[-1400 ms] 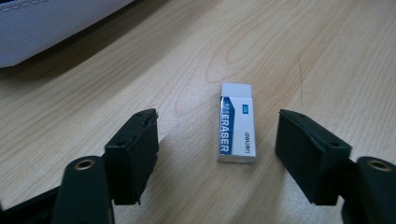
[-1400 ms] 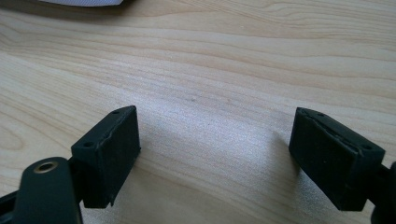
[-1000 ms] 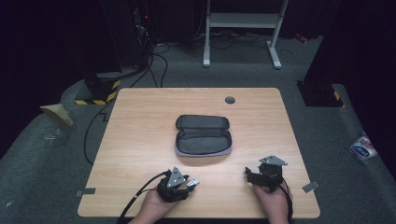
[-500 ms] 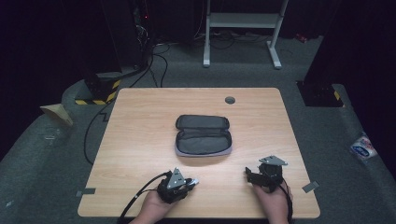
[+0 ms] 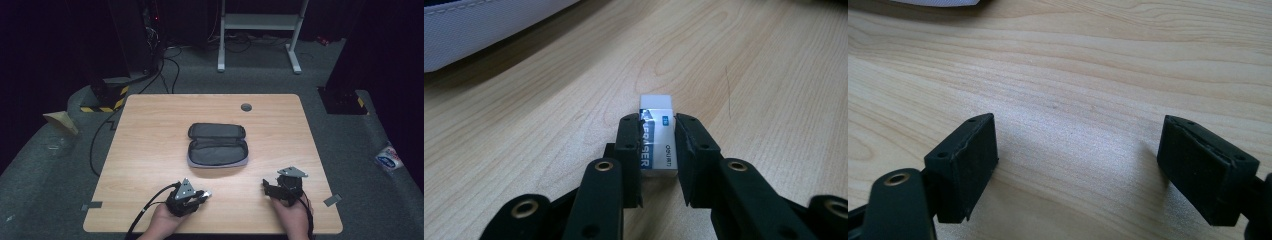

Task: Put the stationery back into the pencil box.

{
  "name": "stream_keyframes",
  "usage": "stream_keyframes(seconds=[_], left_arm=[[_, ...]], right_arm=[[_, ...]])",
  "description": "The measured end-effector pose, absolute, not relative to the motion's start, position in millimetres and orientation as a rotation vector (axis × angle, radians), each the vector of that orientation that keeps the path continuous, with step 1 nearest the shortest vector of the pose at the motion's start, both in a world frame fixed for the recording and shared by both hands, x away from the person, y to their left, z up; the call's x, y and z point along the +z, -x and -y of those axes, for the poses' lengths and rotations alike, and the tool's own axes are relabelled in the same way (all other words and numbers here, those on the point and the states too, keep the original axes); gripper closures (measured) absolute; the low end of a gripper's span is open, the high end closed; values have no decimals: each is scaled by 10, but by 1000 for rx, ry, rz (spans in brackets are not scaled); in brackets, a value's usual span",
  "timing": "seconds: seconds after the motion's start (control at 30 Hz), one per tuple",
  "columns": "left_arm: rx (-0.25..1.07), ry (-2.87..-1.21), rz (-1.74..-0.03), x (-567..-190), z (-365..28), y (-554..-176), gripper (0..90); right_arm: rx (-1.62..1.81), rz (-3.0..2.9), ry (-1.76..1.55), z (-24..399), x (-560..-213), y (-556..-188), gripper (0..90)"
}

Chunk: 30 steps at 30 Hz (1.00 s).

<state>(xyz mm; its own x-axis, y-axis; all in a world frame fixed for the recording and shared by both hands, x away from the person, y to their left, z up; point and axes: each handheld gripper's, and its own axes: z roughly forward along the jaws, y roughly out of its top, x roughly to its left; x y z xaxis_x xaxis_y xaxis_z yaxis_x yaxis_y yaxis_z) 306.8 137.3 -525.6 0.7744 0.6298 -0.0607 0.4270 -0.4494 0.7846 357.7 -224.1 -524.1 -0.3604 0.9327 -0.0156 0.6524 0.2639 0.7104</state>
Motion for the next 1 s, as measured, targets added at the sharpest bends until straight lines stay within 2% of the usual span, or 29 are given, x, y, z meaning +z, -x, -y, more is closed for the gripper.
stream_keyframes(seconds=[1.0], left_arm=[[335,-2032,-807,-5121,-1629,-3008,733]], right_arm=[[866,-2105,-1438,2243,-5241,-3567,160]])
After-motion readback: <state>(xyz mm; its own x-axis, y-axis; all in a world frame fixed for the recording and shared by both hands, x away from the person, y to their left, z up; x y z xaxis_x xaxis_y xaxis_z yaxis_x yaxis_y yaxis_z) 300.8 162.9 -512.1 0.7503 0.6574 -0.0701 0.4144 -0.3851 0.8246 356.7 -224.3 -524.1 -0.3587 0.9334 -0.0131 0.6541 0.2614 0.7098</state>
